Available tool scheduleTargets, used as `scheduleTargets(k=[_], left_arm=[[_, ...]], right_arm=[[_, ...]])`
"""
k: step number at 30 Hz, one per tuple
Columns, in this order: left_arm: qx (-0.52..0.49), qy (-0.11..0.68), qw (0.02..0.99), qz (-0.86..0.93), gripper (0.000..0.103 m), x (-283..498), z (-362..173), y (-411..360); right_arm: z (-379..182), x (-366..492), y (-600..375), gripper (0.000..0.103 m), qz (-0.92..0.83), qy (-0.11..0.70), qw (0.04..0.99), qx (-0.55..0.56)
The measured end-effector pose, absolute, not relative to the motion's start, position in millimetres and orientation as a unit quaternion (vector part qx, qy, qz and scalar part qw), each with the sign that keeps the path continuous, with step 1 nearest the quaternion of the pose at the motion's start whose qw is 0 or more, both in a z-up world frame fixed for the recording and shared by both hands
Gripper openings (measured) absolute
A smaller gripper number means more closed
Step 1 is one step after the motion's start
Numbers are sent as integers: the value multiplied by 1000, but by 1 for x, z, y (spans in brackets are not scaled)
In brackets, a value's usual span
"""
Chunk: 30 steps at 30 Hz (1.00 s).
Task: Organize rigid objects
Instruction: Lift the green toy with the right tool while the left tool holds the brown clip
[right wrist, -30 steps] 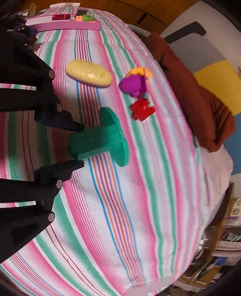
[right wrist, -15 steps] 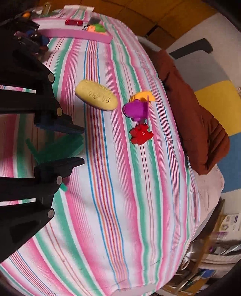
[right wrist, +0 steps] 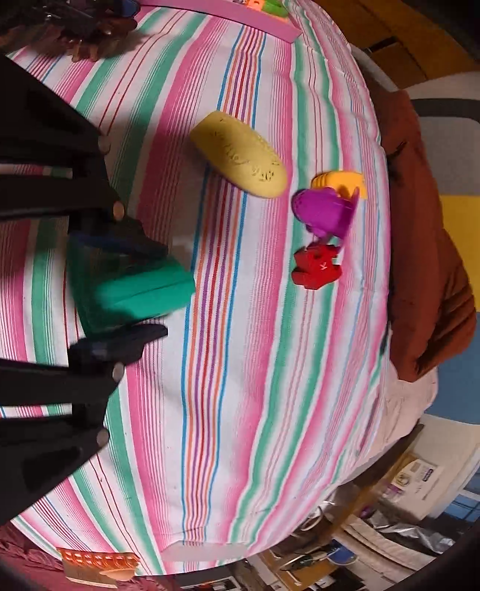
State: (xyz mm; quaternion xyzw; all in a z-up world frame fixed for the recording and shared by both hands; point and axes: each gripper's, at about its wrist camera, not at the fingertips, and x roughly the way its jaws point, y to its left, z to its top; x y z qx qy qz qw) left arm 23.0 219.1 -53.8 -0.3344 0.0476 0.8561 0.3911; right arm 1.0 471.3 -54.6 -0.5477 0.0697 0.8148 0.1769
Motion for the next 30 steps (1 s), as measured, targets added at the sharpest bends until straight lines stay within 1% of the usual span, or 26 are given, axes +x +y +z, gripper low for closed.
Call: scheduleTargets(k=[6,9,11,14,18,24,28,29,30], left_arm=[[-333,67,384,859,46,24,-54,219],[-336,69,376,861,45,21,-54,220],[-332,80,365,866,28,20,-54,220],[-331,75,366,866,24,19,-55,217],[-335,70,369,864,23,18,-52,211],[-347,19,363,865,23,13,-44,188],[-342,-2,359,868,23,11,-36,176],[-340,-2,360,869,23,12,-34,175],[-338,-2,361,869,23,12,-33,174]], right_arm=[[-30,19,486,30,849,163,142,-481],[-36,16,490,29,841,173,145,-492],[-39,15,489,29,836,178,144,-498],[-40,15,485,29,837,179,141,-498],[-39,15,482,29,839,174,143,-496],[-42,13,481,29,837,169,141,-501],[-50,10,475,32,826,165,125,-524],[-50,10,473,34,824,161,126,-528],[-51,12,471,39,821,157,130,-534]])
